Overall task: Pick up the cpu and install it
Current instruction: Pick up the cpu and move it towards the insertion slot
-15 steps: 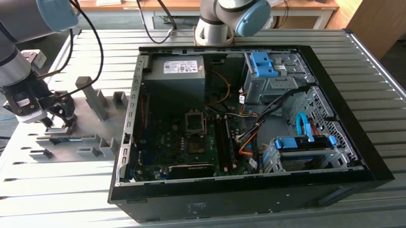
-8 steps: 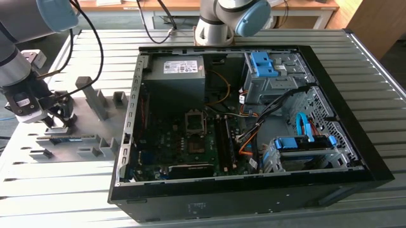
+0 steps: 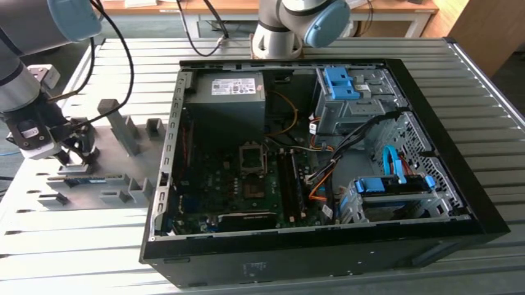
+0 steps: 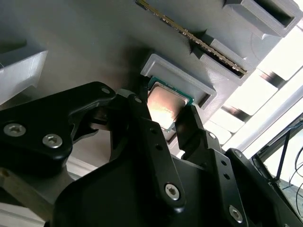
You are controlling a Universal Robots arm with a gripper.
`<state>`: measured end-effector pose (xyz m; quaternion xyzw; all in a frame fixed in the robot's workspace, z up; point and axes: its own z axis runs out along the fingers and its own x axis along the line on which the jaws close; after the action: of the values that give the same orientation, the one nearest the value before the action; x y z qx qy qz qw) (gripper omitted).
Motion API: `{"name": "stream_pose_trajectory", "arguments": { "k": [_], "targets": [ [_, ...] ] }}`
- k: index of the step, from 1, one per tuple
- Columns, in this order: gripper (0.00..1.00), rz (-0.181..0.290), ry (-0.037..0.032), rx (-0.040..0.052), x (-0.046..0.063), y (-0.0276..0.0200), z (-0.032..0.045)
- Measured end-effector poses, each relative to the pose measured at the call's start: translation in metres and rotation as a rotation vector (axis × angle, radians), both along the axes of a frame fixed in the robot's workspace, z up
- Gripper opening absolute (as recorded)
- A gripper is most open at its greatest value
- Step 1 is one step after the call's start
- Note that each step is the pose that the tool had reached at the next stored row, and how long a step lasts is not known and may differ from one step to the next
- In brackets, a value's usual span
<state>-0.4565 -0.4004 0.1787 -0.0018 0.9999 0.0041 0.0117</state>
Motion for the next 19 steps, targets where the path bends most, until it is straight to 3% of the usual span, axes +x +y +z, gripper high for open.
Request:
{"name": "stream_pose_trajectory", "arguments": {
  "k": [14,19],
  "targets": [
    [0.47,0.000,0.0003,-0.0020,0.000,0.0000,0.0307],
    [0.47,0.000,0.0003,-0.0019,0.000,0.0000,0.0449]
  ]
}}
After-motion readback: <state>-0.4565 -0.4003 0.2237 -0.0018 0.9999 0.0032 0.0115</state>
